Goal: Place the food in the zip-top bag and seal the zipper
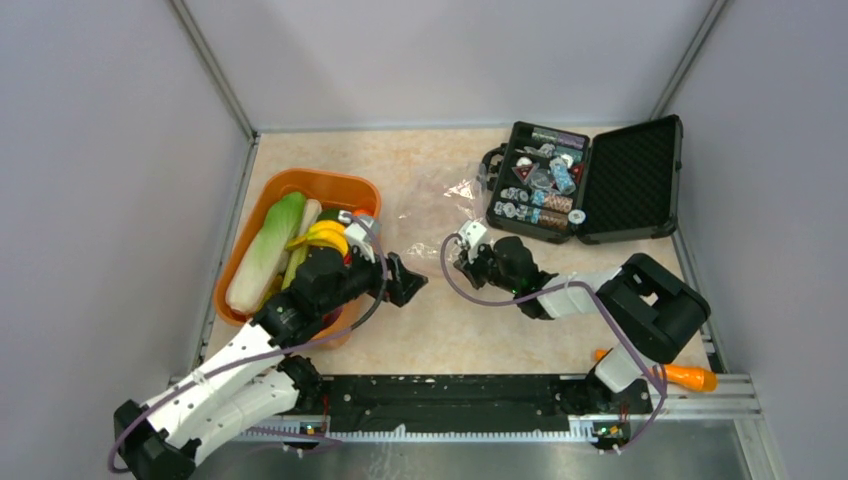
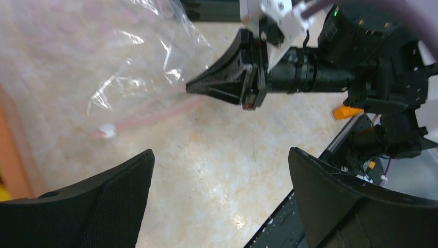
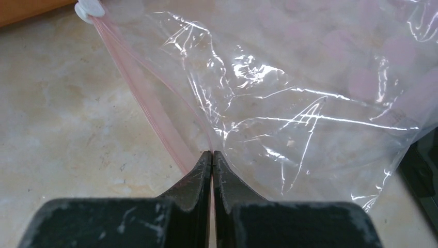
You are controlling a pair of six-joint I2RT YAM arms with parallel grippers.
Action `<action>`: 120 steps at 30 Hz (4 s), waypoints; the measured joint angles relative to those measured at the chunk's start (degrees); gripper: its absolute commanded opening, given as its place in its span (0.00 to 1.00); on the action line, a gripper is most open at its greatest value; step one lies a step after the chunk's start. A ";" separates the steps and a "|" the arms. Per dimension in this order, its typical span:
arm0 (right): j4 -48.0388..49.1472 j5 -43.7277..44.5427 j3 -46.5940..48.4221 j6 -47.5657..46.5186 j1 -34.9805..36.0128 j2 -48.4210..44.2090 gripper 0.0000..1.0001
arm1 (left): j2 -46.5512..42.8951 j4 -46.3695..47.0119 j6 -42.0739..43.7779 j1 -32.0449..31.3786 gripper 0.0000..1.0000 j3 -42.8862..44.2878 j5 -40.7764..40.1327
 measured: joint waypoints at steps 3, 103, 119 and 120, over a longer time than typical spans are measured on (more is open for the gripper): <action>1.22 1.33 -0.28 2.73 -0.24 -0.04 0.00 | 1.64 0.46 -1.57 -5.79 0.98 -1.42 -5.01; -36.87 39.32 2.91 24.35 -0.70 -61.61 0.76 | 23.96 11.98 5.22 -16.28 0.00 30.18 0.94; -45.88 51.76 11.93 19.78 -0.70 -60.52 0.78 | 37.22 17.07 -1.38 -16.28 0.00 33.07 29.73; -46.23 51.17 11.93 19.89 -0.70 -60.41 0.78 | 37.20 17.20 -1.18 -16.26 0.00 33.00 29.68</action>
